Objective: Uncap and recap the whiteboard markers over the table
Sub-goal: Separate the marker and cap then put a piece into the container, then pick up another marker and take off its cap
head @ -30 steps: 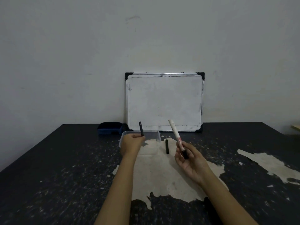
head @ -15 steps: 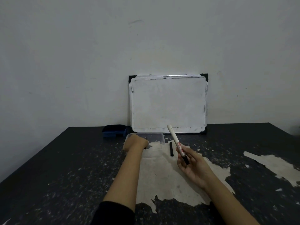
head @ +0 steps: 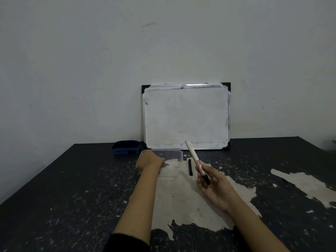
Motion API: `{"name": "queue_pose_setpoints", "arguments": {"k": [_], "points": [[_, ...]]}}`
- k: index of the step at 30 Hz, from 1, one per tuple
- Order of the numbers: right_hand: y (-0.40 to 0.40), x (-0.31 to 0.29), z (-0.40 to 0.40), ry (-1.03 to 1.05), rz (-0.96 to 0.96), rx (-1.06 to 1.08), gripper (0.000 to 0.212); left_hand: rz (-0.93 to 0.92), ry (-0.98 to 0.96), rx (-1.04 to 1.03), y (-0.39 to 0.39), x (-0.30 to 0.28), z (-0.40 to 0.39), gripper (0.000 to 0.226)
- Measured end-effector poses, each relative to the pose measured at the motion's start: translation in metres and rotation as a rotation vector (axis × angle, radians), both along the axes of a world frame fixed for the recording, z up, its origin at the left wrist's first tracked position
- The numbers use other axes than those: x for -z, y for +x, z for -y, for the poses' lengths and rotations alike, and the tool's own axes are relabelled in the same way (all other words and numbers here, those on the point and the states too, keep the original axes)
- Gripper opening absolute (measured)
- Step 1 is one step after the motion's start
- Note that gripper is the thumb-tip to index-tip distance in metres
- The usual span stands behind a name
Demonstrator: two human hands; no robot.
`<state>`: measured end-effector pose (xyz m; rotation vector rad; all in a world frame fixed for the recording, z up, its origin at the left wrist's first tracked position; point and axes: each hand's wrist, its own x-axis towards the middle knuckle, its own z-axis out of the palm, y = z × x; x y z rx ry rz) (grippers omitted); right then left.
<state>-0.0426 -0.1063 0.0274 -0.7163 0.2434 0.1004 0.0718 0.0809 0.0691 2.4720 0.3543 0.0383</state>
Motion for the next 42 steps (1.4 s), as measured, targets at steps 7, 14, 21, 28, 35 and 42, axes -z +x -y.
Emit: {"name": "queue_pose_setpoints", "arguments": {"k": [7, 14, 21, 28, 35, 42], "points": [[0.001, 0.003, -0.004, -0.017, 0.046, -0.015, 0.025, 0.261, -0.762, 0.419, -0.055, 0.012, 0.032, 0.04], [0.004, 0.014, -0.009, -0.366, 0.106, -0.022, 0.025, 0.382, -0.816, 0.391, -0.058, 0.049, 0.043, 0.02], [0.022, 0.025, 0.001, -1.187, 0.149, 0.321, 0.009, 0.367, -0.881, 0.321, -0.051, 0.058, 0.022, 0.027], [0.057, 0.035, -0.014, -1.587, 0.044, 0.361, 0.031, 0.377, -0.774, 0.321, -0.054, 0.067, 0.022, 0.026], [0.064, 0.041, -0.016, -1.641, 0.026, 0.379, 0.017, 0.394, -0.697, 0.338, -0.051, 0.069, 0.024, 0.029], [0.043, 0.029, 0.002, -1.406, 0.039, 0.499, 0.01, 0.418, -0.655, 0.35, -0.055, 0.07, 0.028, 0.029]]}}
